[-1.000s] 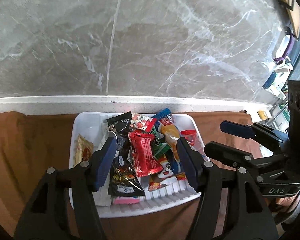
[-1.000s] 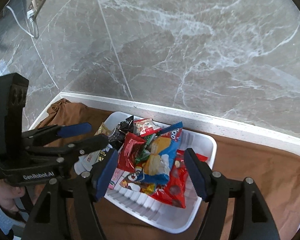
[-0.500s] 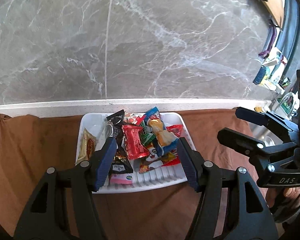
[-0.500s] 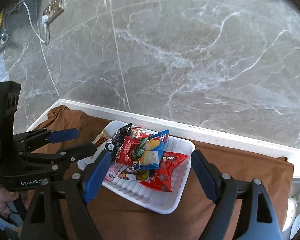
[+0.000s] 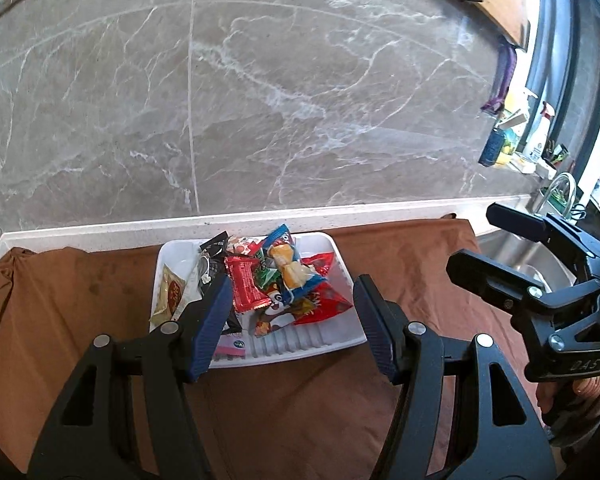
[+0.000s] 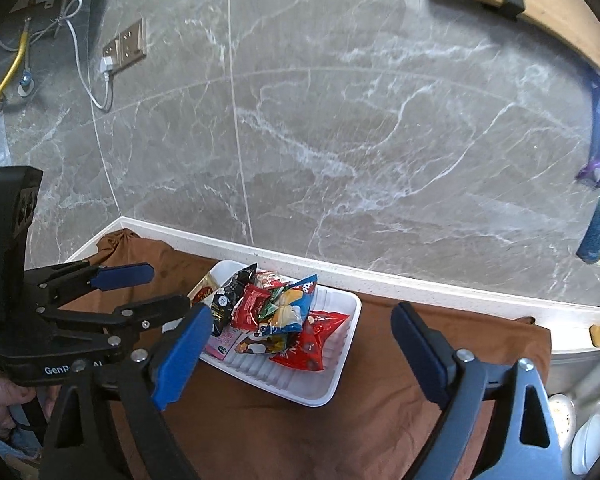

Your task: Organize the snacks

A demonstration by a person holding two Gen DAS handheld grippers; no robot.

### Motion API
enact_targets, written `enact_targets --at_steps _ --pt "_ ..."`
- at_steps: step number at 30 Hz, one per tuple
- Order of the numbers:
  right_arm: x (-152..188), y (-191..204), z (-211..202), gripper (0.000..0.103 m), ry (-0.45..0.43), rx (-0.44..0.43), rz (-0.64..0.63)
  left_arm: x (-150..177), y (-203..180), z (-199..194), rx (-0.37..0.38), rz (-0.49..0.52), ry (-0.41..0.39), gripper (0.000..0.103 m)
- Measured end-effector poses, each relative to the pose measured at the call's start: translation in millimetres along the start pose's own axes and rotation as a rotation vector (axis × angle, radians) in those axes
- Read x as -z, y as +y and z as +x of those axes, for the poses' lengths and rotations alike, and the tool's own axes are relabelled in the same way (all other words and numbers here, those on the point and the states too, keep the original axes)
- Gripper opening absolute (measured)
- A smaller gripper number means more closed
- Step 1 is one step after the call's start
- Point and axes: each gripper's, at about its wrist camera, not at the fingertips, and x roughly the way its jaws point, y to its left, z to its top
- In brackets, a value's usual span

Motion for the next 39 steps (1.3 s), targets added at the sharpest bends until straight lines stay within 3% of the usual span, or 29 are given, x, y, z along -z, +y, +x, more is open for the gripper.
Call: enact_targets --at_steps 26,30,39 --pt "13.9 -1.5 -76.4 0.094 -0.087 0.018 0.029 18.6 -49.2 -66.0 0.008 0.061 -0.051 0.061" --pt "17.0 -1.8 -87.4 0.101 -0.100 0.020 0.031 20.9 -55.9 -74.3 0.010 0.070 -0.059 0.061" --pt "23.5 -1.4 -111.6 0.102 -0.122 0.024 0.028 28.6 -68.4 -92.6 0.015 0.084 -0.073 0.061"
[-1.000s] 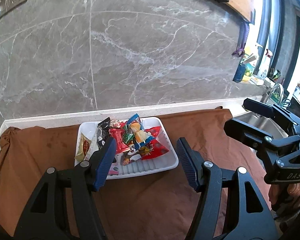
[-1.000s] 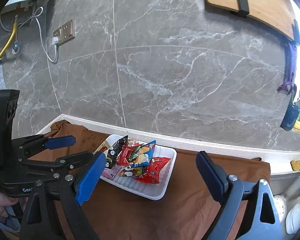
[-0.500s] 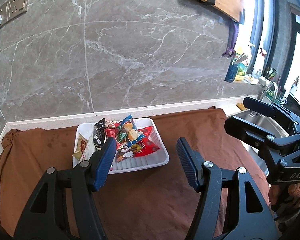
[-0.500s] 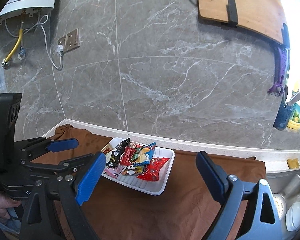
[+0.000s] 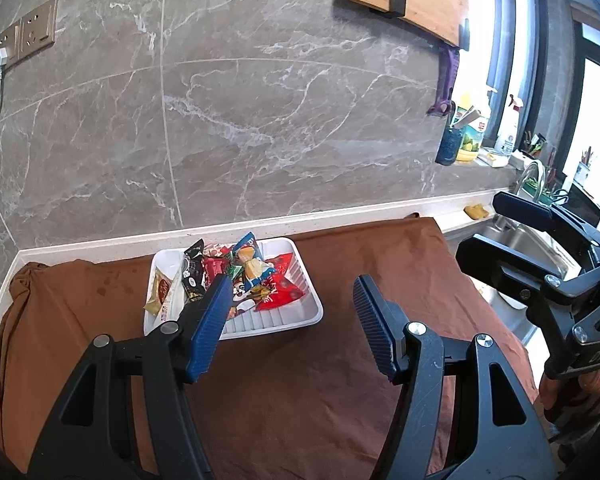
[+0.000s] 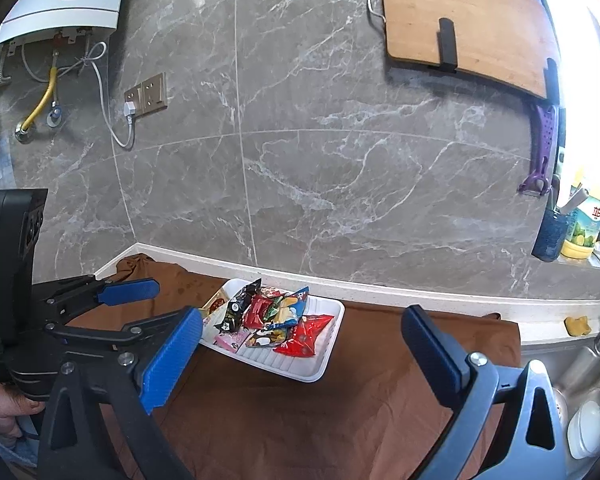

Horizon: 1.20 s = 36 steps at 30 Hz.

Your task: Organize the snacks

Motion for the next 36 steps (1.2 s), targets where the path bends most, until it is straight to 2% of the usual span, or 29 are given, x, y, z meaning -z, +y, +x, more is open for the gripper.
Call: enact_targets --at_steps 19,32,36 --pt "8.7 -14.1 -33.4 0.102 -0.032 0.027 0.021 4.3 -26.9 -12.9 0.030 0.035 -0.013 0.061" --pt "9.6 -19.7 -32.8 0.102 -0.031 0.023 0.028 2.3 -28.2 -8.3 0.029 0.039 -0.007 0.061" --pt "10.5 -20.2 -30.4 0.102 -0.026 0.014 0.034 3.2 -25.3 -5.8 0.037 0.031 0.000 0.068"
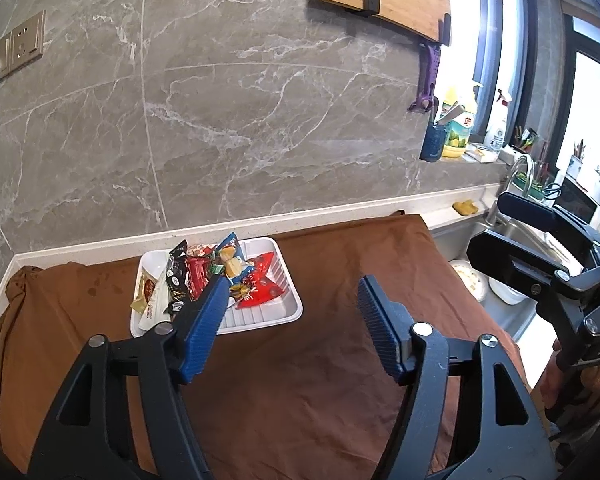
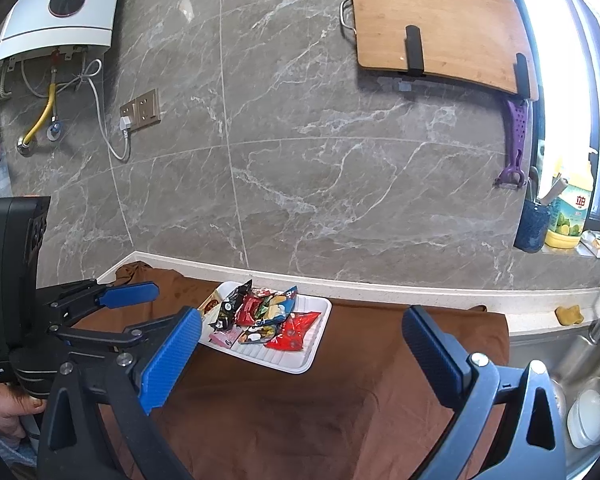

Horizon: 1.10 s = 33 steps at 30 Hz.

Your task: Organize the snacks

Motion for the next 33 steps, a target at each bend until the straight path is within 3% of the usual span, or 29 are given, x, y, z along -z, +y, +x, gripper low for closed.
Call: enact_targets --at_steps 8,12,14,17,20,23,33 --pt "0.4 0.9 4.3 0.102 -0.001 -0.013 0.002 -5.8 3.0 -7.2 -0.070 0.006 -0.043 0.073" --pt "1.4 1.2 4.5 0.102 -0.002 -0.015 0.006 -14.3 2.4 -25.5 -0.132 0.035 -0.124 0.080" --pt "1.5 1.5 5.0 0.102 -0.003 -0.017 0.007 -17.2 -0.3 -37.9 -0.134 0.062 -0.177 0.094" --pt "2.1 1.3 5.9 0.103 -0.001 -0.018 0.008 -17.5 -8.1 -58.4 -0.152 0.107 -0.276 0.097" --pt "2.4 1.1 6.7 0.102 0.002 -0.022 0.013 -14.1 -17.9 -70.7 -0.227 0.168 -0.345 0.101" --pt "5.0 2.0 8.6 0.102 0.008 -0.024 0.021 -11.5 -26.8 -72.8 -0.206 0.201 -0.331 0.101" --pt "15.4 -3.3 10.3 0.103 0.030 -0.017 0.062 -6.2 -24.6 -56.1 -0.179 0.155 -0.287 0.101"
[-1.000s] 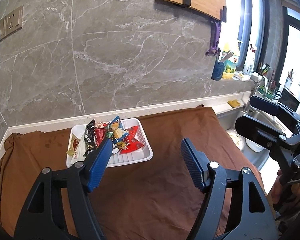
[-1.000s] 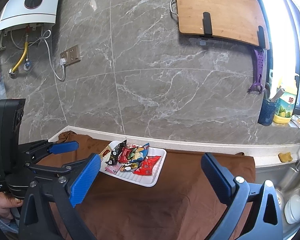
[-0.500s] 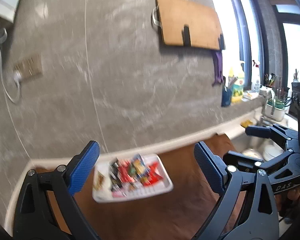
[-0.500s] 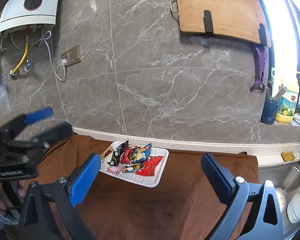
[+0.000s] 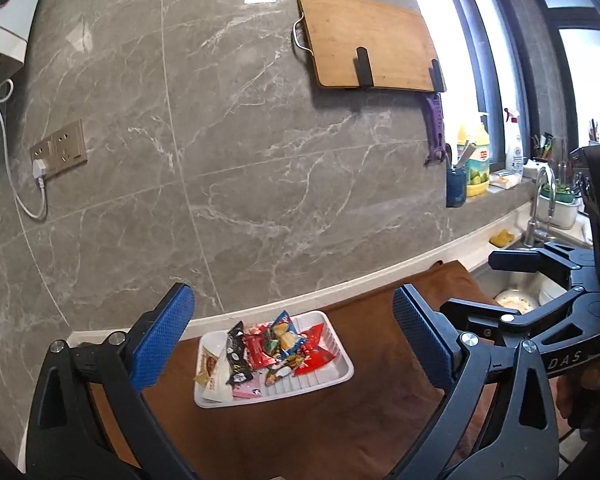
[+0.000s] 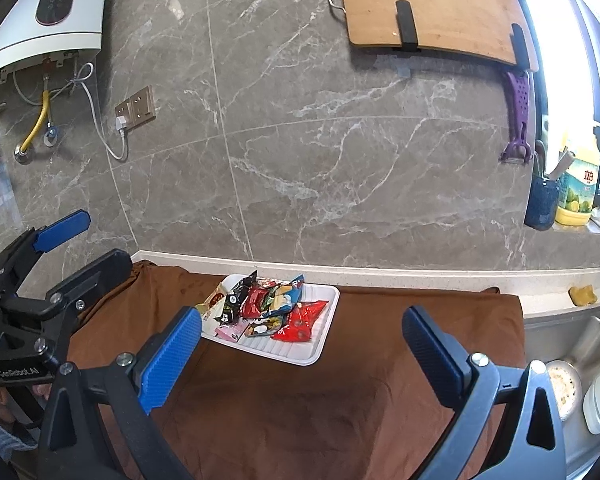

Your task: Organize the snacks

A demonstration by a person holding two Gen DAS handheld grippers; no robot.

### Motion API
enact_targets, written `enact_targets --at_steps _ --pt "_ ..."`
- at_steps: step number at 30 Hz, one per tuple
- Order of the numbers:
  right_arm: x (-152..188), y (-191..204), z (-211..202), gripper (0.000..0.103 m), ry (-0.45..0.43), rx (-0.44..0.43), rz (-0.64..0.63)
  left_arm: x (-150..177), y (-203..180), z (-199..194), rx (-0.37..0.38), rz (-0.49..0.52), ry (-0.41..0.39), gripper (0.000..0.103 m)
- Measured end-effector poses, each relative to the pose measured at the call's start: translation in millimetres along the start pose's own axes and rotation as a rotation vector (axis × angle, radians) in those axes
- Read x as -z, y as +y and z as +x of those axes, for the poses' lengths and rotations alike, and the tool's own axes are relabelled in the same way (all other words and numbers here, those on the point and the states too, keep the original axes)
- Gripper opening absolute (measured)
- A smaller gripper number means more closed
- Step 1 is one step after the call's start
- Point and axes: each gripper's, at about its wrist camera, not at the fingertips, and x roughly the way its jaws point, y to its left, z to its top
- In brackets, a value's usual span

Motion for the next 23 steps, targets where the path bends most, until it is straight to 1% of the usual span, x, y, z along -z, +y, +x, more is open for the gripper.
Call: enact_targets --at_steps 4,11,15,23 --pt "1.1 -1.7 1.1 0.103 0.005 0.001 0.006 2.9 0.0 3.4 0.031 -0.028 0.010 0.101" --pt "3.8 -3.0 2.8 0.103 0.016 -0.002 0.012 7.2 -2.4 6.6 0.023 -0.030 0.024 0.101" --pt "4.5 -2.9 3.6 0.103 0.019 -0.005 0.015 8.6 -2.5 7.1 0.034 -0.034 0.033 0.101" --pt "7.5 -2.3 7.1 0.103 0.030 -0.006 0.013 13.0 0.9 6.4 0.003 -0.054 0.035 0.101"
